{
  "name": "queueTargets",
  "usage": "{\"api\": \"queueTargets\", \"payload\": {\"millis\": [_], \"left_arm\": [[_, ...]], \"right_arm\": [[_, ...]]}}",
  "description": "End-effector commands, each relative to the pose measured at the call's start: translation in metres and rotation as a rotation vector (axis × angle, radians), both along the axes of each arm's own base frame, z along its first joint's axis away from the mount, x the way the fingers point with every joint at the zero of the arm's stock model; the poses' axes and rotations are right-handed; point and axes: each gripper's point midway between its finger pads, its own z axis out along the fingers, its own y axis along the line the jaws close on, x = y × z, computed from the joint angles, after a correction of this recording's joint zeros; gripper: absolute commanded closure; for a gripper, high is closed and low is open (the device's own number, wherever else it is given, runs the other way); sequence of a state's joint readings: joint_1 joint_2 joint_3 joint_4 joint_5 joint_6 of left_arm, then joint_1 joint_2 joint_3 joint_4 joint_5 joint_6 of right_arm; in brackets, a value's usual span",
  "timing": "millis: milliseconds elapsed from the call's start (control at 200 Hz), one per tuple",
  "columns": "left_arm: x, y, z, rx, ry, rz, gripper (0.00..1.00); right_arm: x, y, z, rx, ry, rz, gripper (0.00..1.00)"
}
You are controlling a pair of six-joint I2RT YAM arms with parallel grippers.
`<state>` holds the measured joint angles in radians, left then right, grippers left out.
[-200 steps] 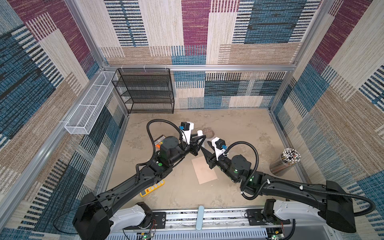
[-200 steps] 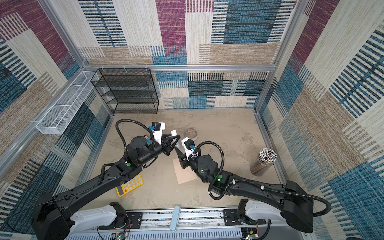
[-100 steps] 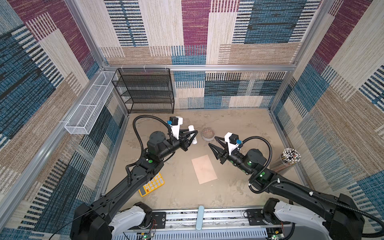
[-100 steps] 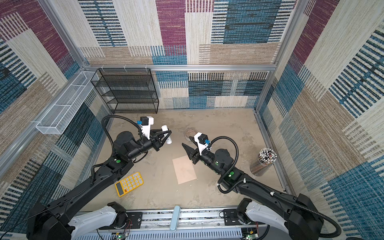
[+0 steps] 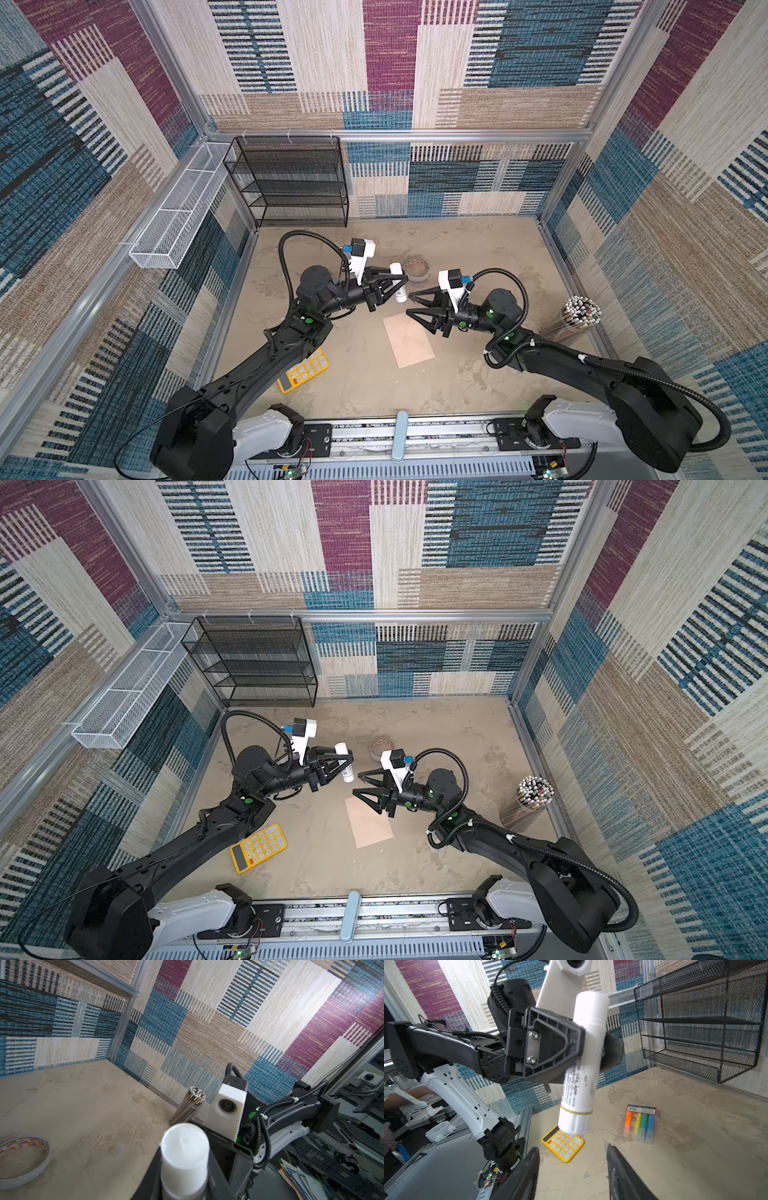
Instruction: Place the letter into the envelope and seal it
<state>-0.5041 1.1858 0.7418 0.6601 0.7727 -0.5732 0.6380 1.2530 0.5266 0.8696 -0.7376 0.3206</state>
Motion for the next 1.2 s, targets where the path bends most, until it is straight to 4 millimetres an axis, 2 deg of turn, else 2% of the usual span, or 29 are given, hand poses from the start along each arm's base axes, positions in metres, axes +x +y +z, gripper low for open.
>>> {"api": "queueTargets", "payload": {"millis": [0, 215, 476, 857, 1192], "left_arm": [[-0.009, 0.000, 0.010, -0.029, -0.048, -0.040, 1.00], [-0.009, -0.001, 0.007, -0.032, -0.048, -0.042, 1.00], [-0.007, -0.003, 0.007, -0.041, -0.045, -0.047, 1.00], [-0.008, -0.006, 0.004, -0.037, -0.042, -0.049, 1.00], [-0.001, -0.010, -0.012, 0.046, -0.036, 0.007, 1.00]], "right_arm": [[-0.015, 0.004, 0.019, 0.060, -0.027, 0.110, 0.46], [-0.013, 0.009, 0.021, 0.068, -0.007, 0.142, 0.48], [-0.009, 0.014, 0.021, 0.065, 0.015, 0.158, 0.55], [-0.005, 0.017, 0.019, 0.062, 0.030, 0.161, 0.71], [0.001, 0.015, 0.023, 0.062, 0.050, 0.110, 0.79]]}}
